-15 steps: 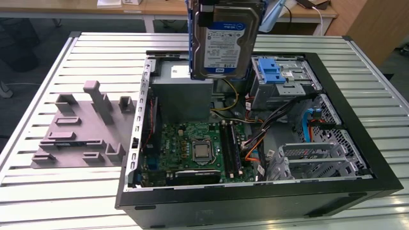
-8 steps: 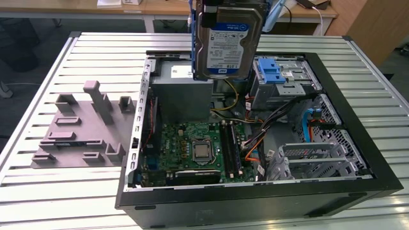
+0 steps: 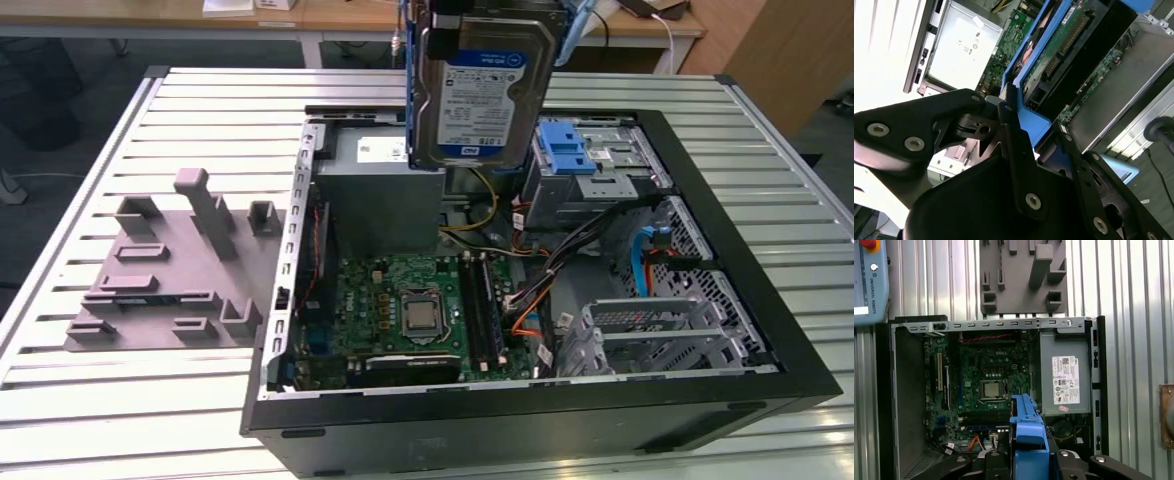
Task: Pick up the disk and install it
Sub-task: 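Pick up the disk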
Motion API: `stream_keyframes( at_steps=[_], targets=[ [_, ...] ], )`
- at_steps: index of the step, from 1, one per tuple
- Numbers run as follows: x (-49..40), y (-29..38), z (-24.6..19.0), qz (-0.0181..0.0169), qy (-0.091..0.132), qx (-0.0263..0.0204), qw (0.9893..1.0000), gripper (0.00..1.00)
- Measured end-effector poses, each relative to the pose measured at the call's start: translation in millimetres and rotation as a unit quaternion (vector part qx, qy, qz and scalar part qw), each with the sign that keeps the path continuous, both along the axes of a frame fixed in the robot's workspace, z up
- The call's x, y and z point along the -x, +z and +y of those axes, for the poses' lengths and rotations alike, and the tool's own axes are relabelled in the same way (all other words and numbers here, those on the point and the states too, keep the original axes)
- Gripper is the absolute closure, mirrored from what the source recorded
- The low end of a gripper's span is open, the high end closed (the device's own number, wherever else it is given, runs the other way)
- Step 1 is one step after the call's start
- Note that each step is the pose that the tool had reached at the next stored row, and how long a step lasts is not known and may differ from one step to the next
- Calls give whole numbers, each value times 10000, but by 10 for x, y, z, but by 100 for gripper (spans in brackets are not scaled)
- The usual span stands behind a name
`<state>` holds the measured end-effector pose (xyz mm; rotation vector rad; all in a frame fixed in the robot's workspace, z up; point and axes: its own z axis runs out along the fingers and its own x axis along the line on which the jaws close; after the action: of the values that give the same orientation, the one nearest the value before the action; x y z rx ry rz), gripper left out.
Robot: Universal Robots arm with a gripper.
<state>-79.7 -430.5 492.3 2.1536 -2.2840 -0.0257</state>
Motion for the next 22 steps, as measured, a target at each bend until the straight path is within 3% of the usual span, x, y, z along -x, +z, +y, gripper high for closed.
stream_keyframes(
  at_steps=[9,22],
  targets=[
    [-98,-1,-18,0,-26,-1,10000,64],
    [-128,-3,-136,0,-89,-1,10000,64]
  ],
)
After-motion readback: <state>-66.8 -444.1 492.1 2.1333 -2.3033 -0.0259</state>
